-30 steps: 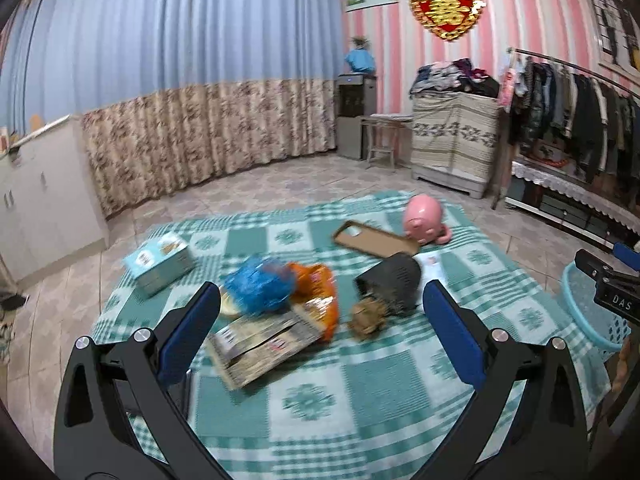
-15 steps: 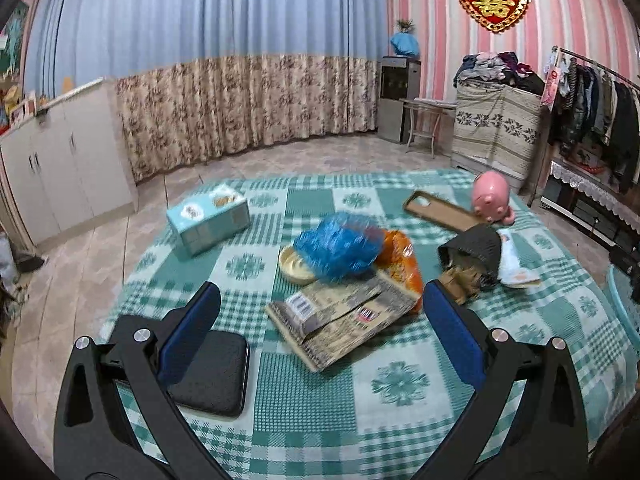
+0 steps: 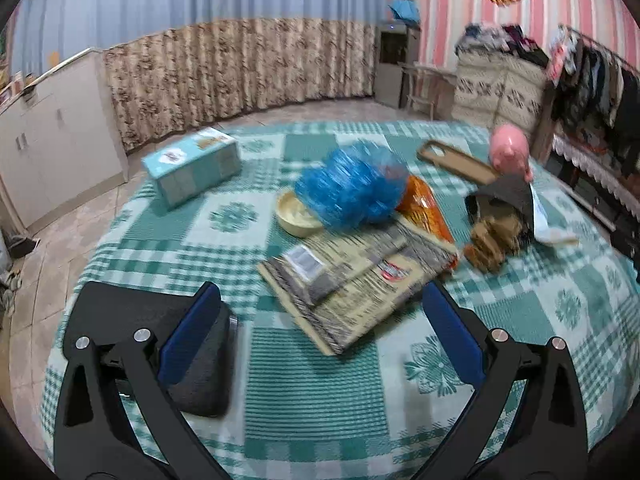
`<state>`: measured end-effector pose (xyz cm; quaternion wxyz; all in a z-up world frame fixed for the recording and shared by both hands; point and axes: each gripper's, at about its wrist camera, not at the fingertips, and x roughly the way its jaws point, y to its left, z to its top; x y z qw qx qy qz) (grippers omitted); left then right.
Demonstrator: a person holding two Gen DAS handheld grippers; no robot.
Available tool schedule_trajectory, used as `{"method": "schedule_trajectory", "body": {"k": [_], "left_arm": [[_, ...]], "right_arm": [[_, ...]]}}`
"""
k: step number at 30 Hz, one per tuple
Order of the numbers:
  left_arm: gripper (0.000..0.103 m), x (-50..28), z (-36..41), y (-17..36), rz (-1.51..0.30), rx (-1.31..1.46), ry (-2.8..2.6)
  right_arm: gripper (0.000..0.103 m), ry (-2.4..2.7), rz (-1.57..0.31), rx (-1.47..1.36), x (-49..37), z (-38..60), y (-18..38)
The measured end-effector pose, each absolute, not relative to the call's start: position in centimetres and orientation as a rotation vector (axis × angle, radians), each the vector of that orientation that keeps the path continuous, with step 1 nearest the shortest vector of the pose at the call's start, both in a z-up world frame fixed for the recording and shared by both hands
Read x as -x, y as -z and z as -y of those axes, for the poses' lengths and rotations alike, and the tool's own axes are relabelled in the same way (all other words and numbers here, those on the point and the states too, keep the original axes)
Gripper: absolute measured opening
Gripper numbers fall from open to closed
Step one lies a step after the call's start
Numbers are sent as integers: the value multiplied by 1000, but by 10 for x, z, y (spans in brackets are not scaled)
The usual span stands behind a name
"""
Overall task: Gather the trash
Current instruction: 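Grasp the snack wrapper packet with the left tool while the right tool grasps the brown scrap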
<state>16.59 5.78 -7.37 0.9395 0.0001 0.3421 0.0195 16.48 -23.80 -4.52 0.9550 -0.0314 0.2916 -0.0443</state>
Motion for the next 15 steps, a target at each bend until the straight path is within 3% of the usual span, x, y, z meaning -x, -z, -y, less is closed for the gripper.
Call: {"method": "schedule_trajectory", "body": {"k": [5, 10, 12, 14, 15], "left_arm": [[94, -179, -35, 93, -760, -120, -28], [55, -191, -42, 95, -797, -98, 13], [48, -191, -44, 93, -795, -92, 26], [28, -187, -46, 89, -780, -91, 45], [10, -186, -46, 87, -785, -87, 64]], "right_arm": [[97, 90, -603, 80, -170, 235, 48], [97, 89, -617, 89, -173, 233, 53], [97, 87, -622, 93, -175, 232, 55], [97, 85, -625, 94, -176, 231, 56], [97, 84, -626, 93, -176, 231, 56]]}}
